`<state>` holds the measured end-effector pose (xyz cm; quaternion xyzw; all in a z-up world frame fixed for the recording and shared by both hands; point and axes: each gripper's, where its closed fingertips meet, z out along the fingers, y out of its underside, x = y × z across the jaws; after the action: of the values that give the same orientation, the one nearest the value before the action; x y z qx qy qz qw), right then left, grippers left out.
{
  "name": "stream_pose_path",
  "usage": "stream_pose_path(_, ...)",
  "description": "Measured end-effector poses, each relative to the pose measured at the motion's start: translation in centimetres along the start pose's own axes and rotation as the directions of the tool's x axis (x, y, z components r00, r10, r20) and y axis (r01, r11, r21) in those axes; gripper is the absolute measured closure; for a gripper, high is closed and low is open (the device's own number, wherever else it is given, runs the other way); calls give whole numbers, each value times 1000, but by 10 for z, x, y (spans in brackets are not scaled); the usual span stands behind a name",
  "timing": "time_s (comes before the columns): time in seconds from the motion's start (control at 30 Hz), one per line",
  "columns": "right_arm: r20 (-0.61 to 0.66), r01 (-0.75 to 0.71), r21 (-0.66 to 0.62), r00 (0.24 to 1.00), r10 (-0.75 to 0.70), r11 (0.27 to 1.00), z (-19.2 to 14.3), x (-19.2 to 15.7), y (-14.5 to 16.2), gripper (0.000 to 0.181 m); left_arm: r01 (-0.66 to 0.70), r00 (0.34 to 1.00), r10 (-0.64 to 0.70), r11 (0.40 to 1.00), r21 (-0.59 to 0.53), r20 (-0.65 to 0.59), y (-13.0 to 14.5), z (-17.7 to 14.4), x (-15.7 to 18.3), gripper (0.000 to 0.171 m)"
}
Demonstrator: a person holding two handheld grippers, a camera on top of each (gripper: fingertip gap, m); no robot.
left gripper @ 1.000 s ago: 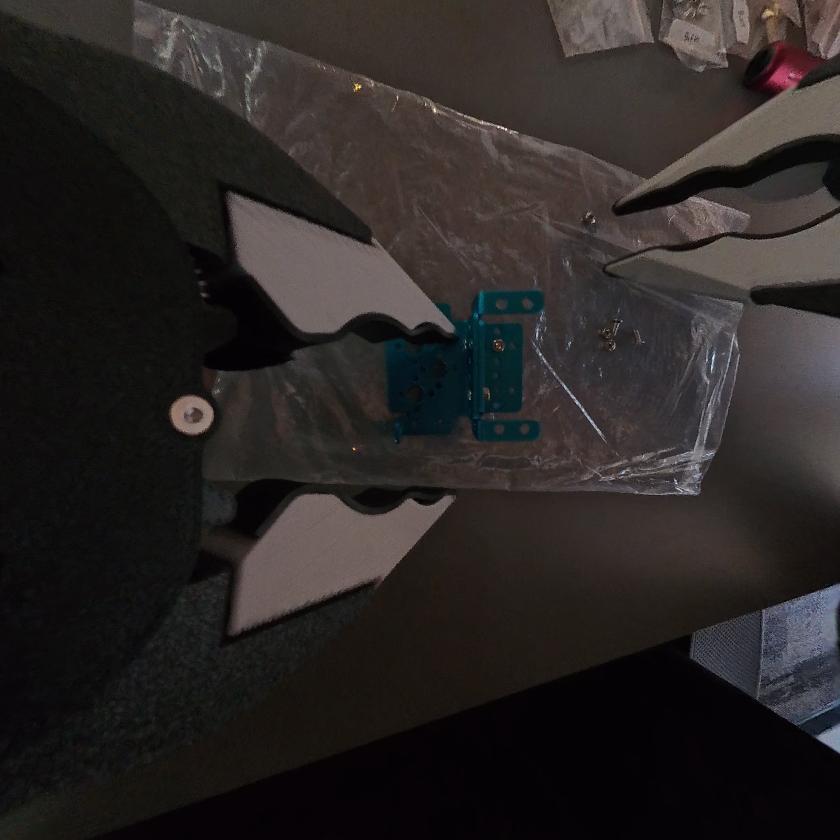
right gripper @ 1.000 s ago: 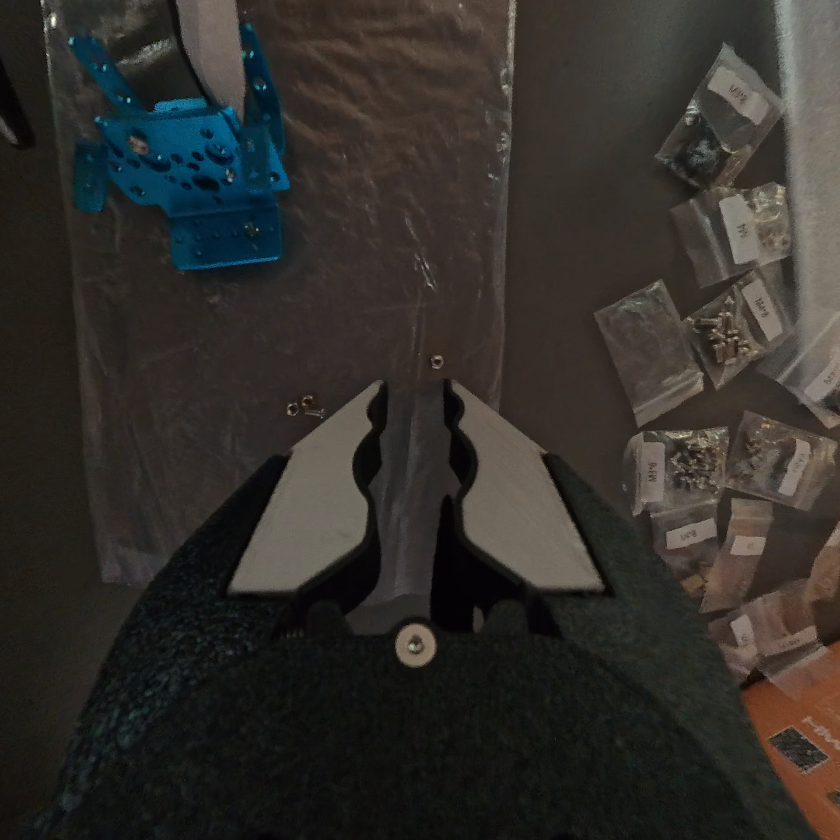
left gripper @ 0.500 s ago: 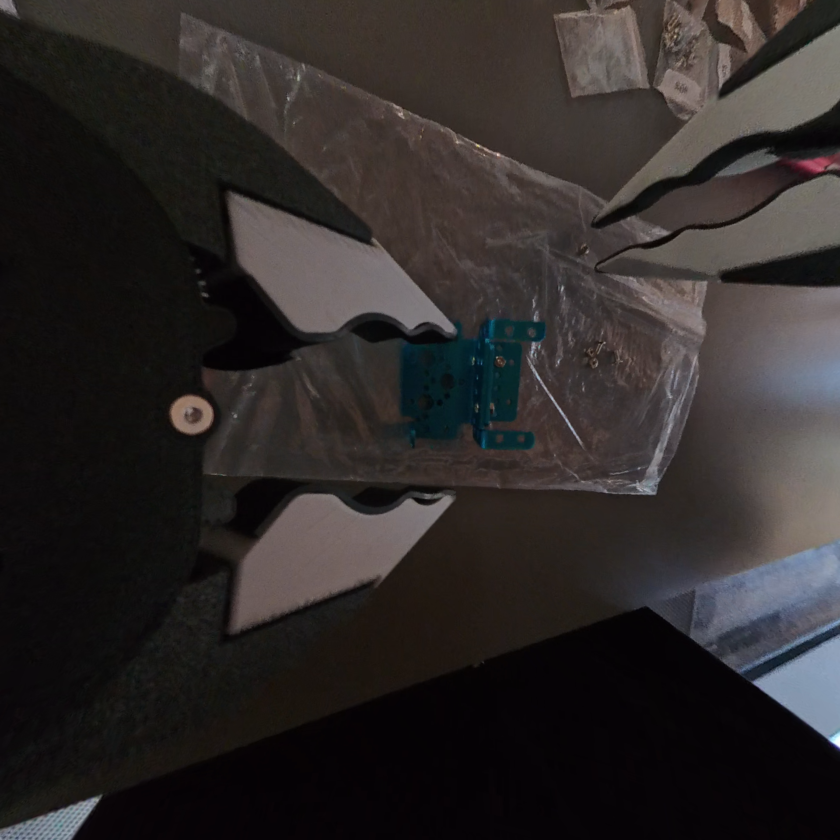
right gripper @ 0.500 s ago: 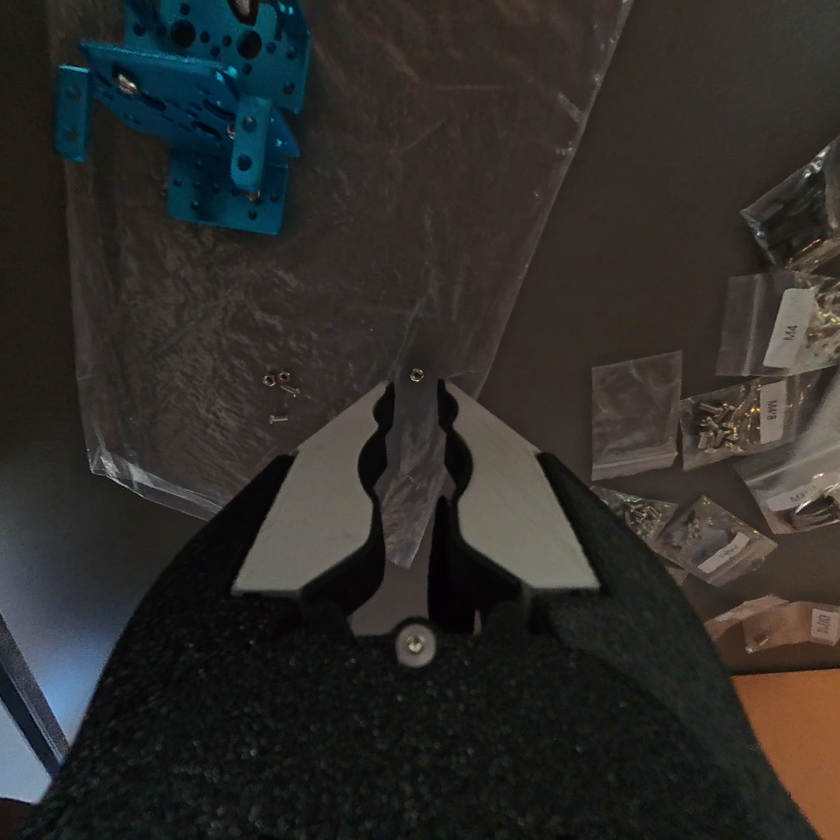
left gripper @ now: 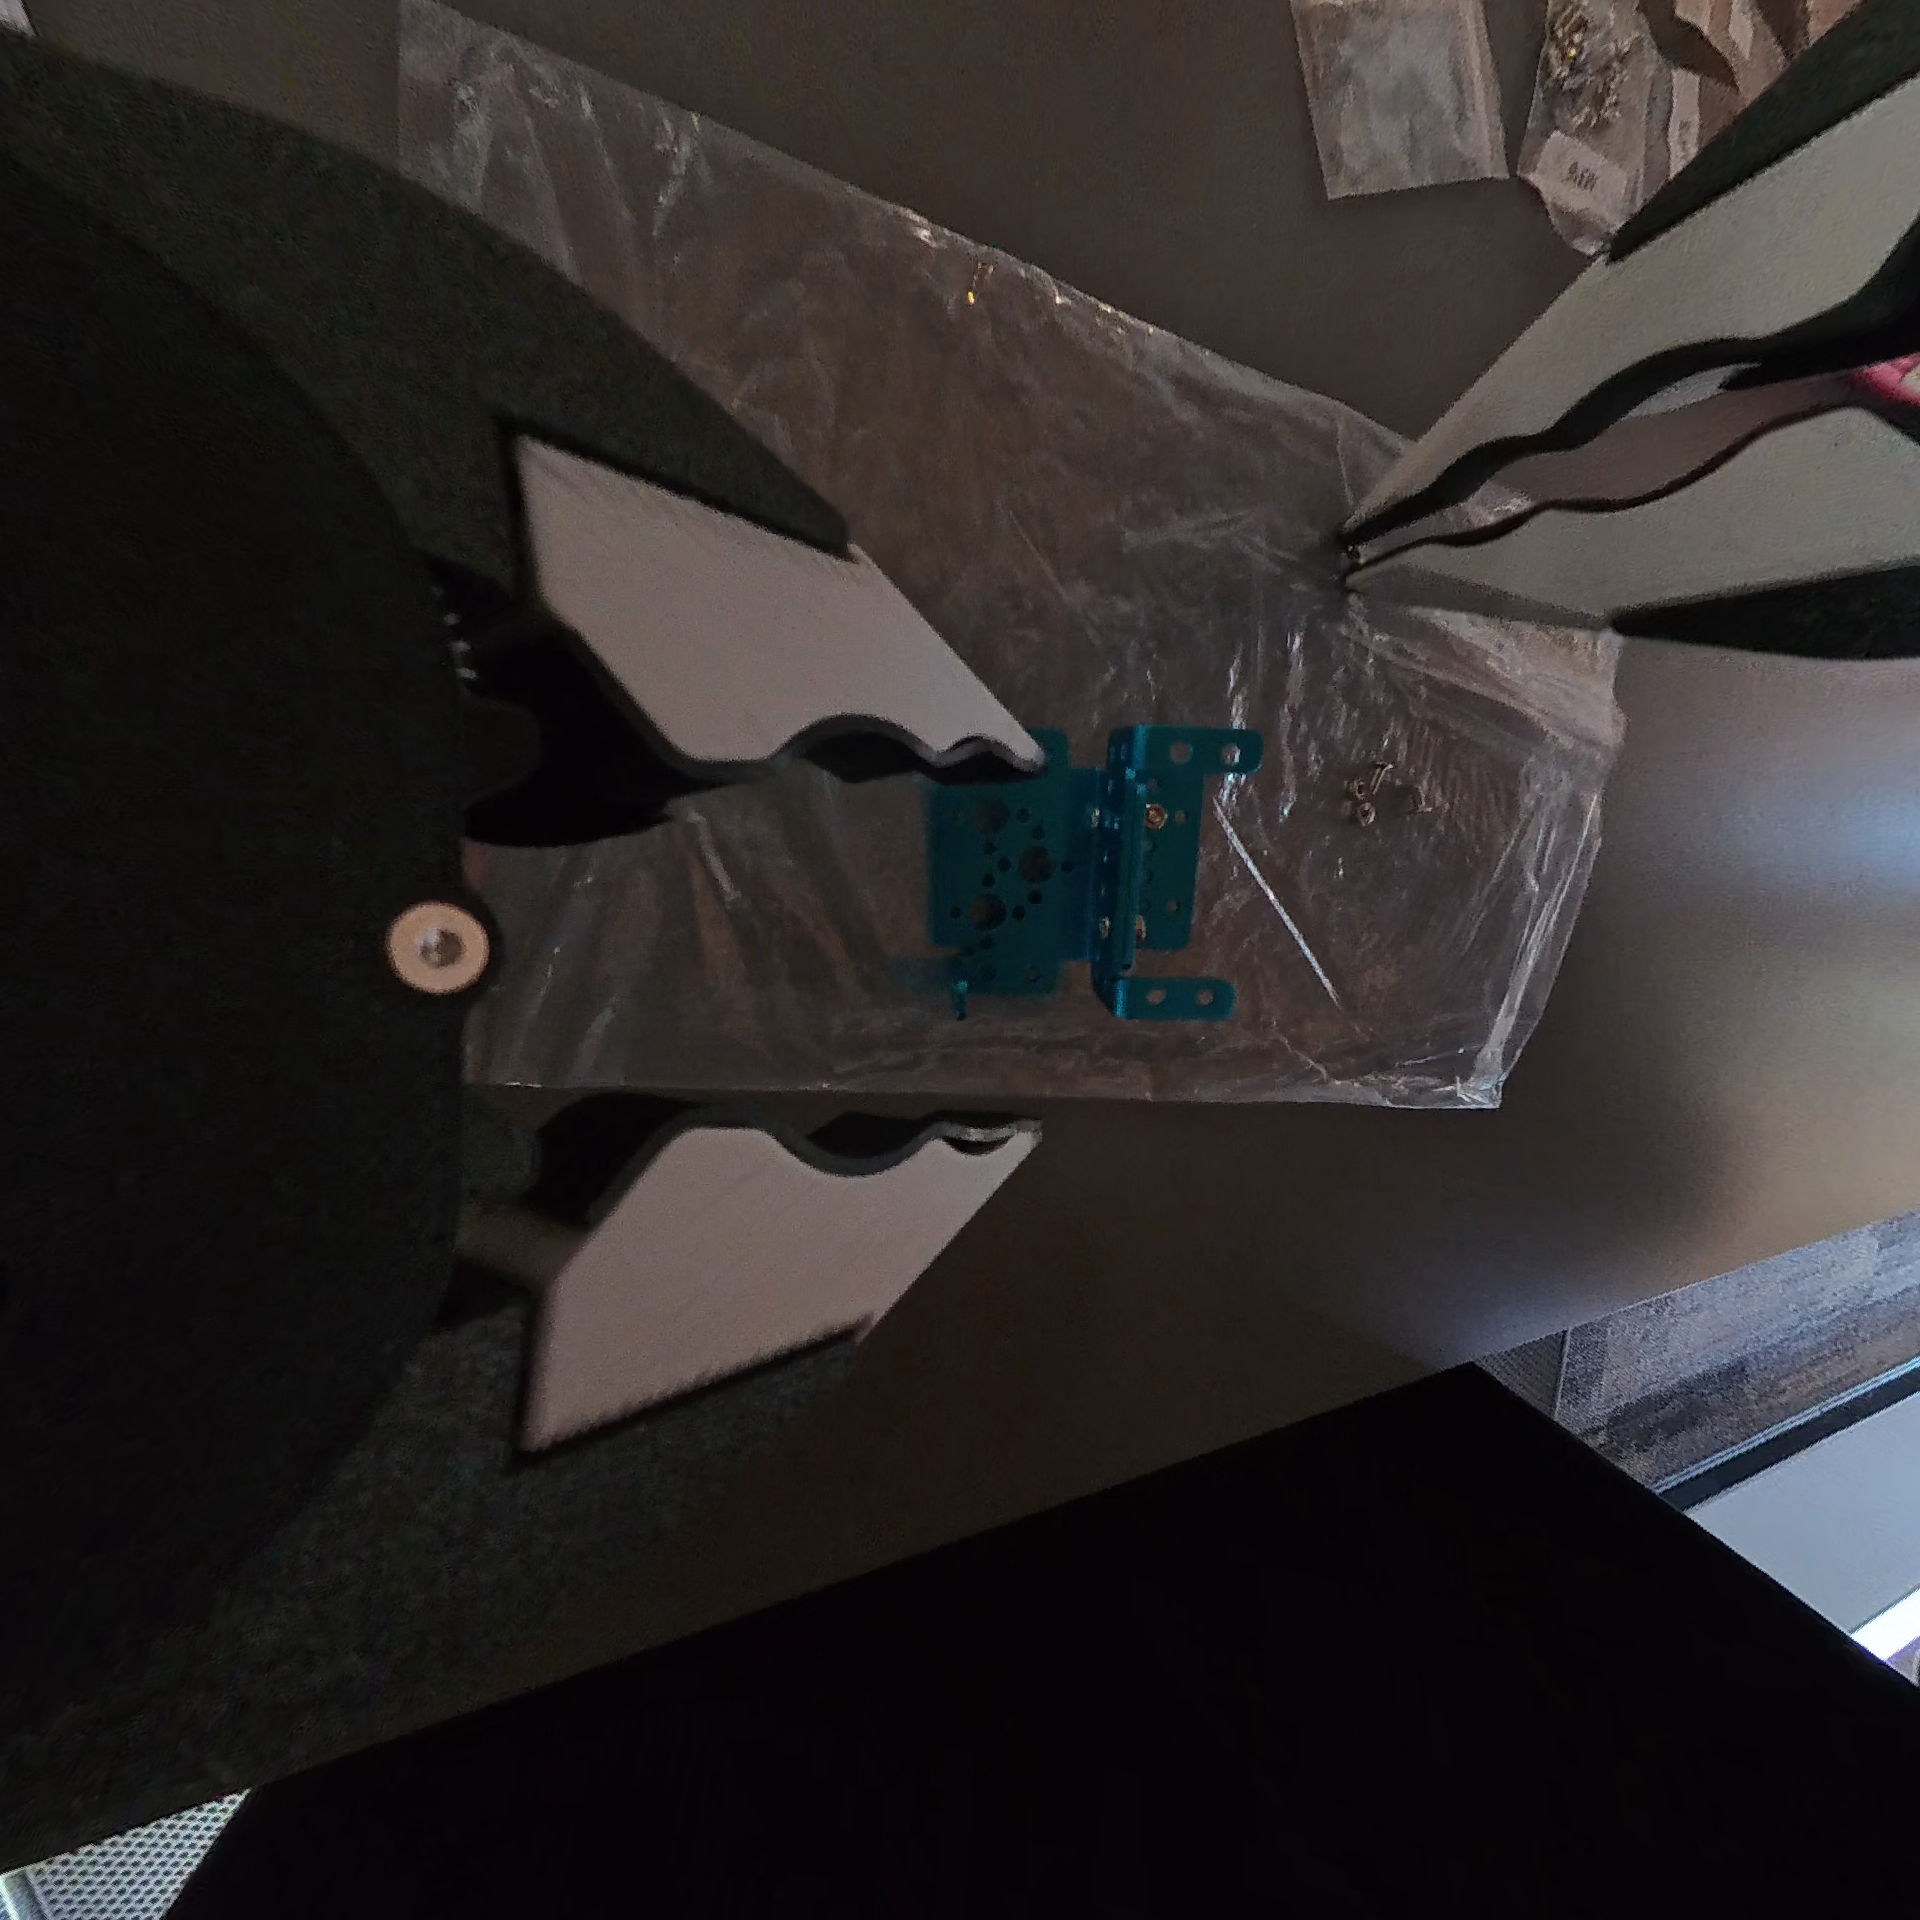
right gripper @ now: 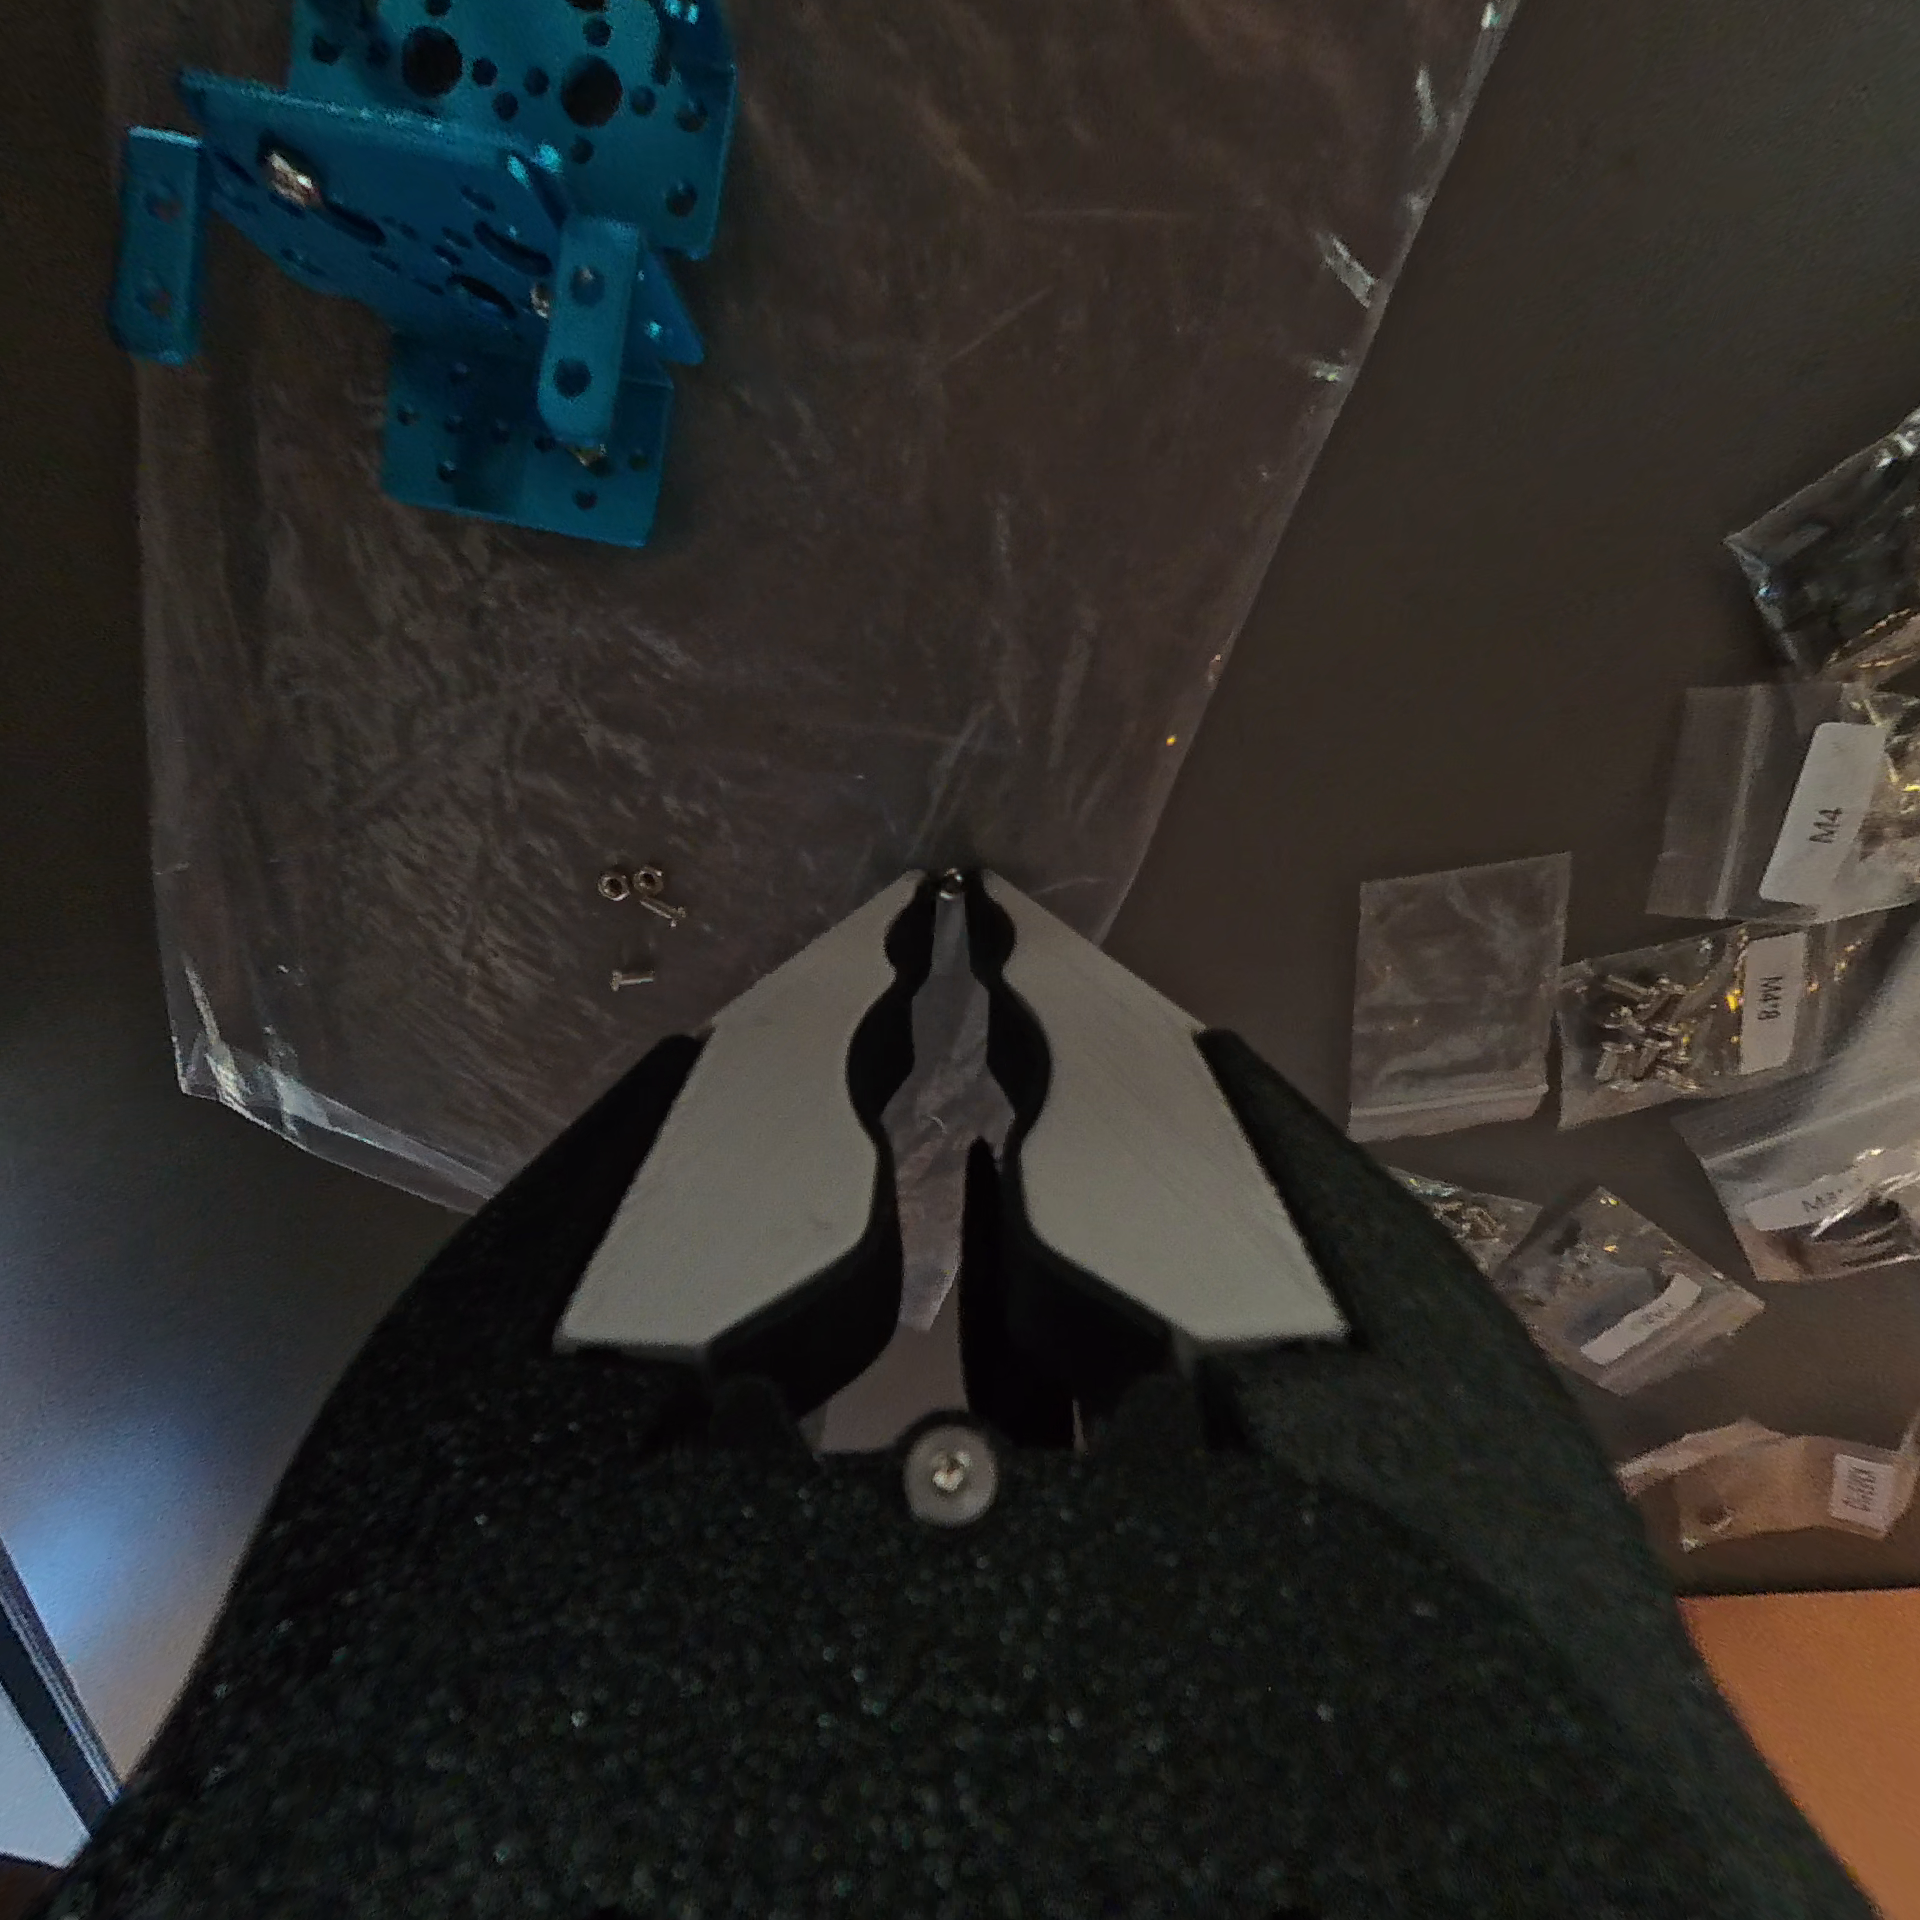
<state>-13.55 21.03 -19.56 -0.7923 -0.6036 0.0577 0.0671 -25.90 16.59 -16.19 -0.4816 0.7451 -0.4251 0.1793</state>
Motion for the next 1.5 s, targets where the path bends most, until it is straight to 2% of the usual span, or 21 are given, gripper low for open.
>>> stream_pose_path(0.23,-7,-22,88,1000,23,996,-6,-1,-8,177,7,1000,-7,1000,-3,-9,2,1,1,110)
stream_pose_path(0.43,-1,-22,365,1000,24,931,-18,-40,-55,177,7,999,-7,1000,-6,-41,1,6,10,108)
stream_pose_path(0.53,-28,-27,476,999,46,879,-17,-52,-68,177,6,999,-7,1000,-12,-44,0,11,14,108)
stream_pose_path(0.6,-3,-71,541,996,86,838,-15,-56,-75,177,8,999,-8,1000,-20,-36,-1,16,15,108)
stream_pose_path(0.77,19,-166,551,982,186,818,-2,-51,-69,177,7,1000,-7,998,-65,1,3,25,13,105)
stream_pose_path(0.83,55,-210,589,974,220,781,-7,-50,-71,178,17,1000,-17,997,-72,-2,4,24,13,105)
stream_pose_path(0.9,93,-256,608,963,253,751,-9,-51,-74,177,26,1000,-26,997,-71,6,4,23,10,105)
stream_pose_path(1.13,77,-310,628,937,340,714,-10,-50,-78,177,47,999,-47,998,-37,18,-1,24,6,103)
stream_pose_path(1.5,202,-468,618,871,447,632,-5,-51,-83,178,55,998,-55,998,-35,1,-1,25,8,102)
